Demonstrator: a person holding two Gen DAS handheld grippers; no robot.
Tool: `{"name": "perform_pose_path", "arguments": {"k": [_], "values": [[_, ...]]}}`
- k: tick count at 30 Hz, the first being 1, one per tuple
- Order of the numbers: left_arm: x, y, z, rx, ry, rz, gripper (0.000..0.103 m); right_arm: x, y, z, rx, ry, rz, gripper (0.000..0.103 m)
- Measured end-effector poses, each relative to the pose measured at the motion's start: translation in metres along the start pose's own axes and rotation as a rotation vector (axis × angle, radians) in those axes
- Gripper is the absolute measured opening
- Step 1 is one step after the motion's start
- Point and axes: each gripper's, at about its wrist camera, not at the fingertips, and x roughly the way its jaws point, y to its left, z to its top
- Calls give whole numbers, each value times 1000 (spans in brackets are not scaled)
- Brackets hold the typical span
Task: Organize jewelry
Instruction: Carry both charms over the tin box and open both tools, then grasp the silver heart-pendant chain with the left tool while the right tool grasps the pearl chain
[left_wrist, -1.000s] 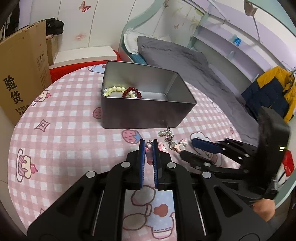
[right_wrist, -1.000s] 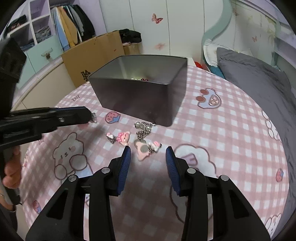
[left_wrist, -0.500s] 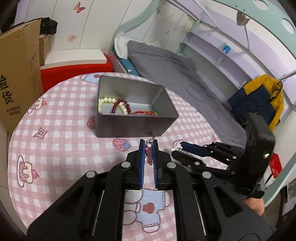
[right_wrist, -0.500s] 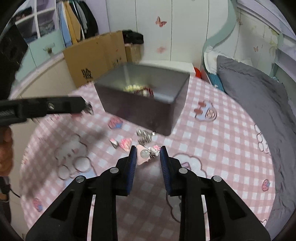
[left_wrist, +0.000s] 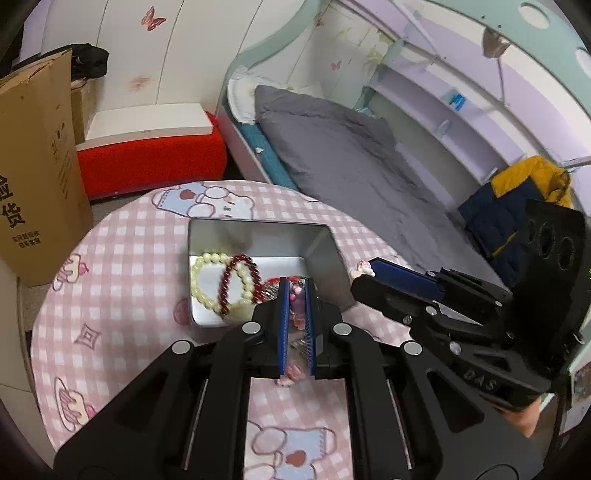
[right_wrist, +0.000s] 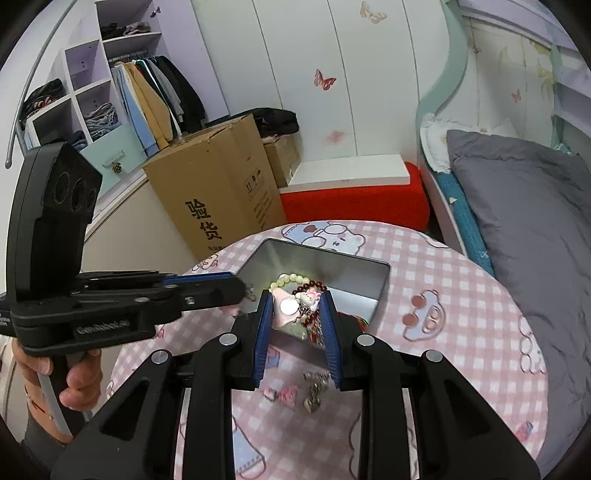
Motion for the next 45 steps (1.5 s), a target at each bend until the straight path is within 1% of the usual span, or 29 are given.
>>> {"name": "perform_pose_path", "arguments": {"k": [5,14,22,29,30,31,32,33,34,35,37,39,43,45], "values": [[19,7,5,-7,36,14,8,24,-3,2,-5,44,-8,24],[43,13,6,-22,80,40,8,46,-12,-6,4,91,-10,22],[50,22,4,-50,113,64,9,48,-15,-8,9,93,-12,22],[47,18,-1,-27,118,83,10,37,-17,-16,22,86,-11,22],[45,16,-2,-21,117,88,11,35,-17,-16,23,83,-12,22],[44,15,-2,-16,114,92,21,31,-17,-17,22,79,-14,22],[41,12,-3,-11,107,95,44,27,-17,-18,22,74,-13,22],[37,10,-3,-6,90,98,59,25,-16,-17,23,73,-12,22],[30,8,-4,-7,53,109,63,22,-16,-17,21,68,-14,22],[25,6,-4,-2,37,116,63,18,-15,-18,19,64,-16,22],[19,2,-4,8,33,105,63,11,-15,-19,17,58,-13,22],[10,-5,-9,34,8,124,63,2,-13,-23,14,48,-16,22],[-3,-17,-26,91,-27,144,63,-10,-11,-32,7,41,-21,22],[-4,-22,-37,116,-28,153,63,-16,-11,-40,8,41,-23,22]]}}
